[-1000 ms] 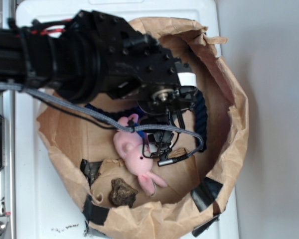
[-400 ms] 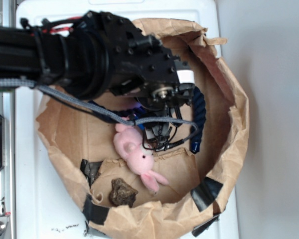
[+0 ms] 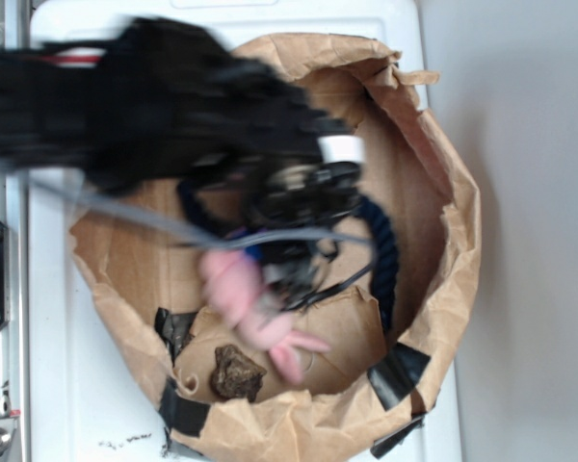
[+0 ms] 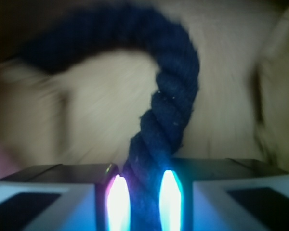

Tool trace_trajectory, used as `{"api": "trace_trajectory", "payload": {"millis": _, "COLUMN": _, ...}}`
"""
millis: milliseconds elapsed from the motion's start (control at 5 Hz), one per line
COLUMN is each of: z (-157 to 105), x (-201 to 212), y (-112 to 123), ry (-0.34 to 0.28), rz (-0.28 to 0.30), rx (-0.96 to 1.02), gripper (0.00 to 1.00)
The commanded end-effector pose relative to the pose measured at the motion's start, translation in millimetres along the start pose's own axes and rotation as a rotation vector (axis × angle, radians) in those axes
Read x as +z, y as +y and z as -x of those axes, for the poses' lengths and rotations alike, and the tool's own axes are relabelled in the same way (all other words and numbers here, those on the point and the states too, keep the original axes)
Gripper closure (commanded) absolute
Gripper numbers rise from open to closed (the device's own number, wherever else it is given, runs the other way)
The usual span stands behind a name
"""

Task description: Grab the blue rope.

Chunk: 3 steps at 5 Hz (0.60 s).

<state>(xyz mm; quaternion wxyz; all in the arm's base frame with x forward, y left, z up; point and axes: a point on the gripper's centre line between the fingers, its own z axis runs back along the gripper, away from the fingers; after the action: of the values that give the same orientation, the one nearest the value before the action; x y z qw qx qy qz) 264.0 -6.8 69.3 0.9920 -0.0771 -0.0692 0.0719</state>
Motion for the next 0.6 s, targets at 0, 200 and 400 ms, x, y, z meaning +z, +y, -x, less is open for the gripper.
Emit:
{"api": "trace_trajectory", "payload": {"millis": 0, "z": -7, "x": 64, "y": -31, "ry": -0.059, "rz": 0.098, "rx": -0.008, "gripper": 1.0}}
{"api": "trace_trajectory", "payload": {"millis": 200, "z": -4, "x": 73, "y": -35, "ry": -0.068, "rz": 0.102, "rx": 0.0, "gripper": 1.0}}
{"api": "trace_trajectory", "payload": {"millis": 400, "z": -6, "x": 83, "y": -35, "ry": -0.078, "rz": 0.042, "rx": 0.008, "gripper": 1.0}}
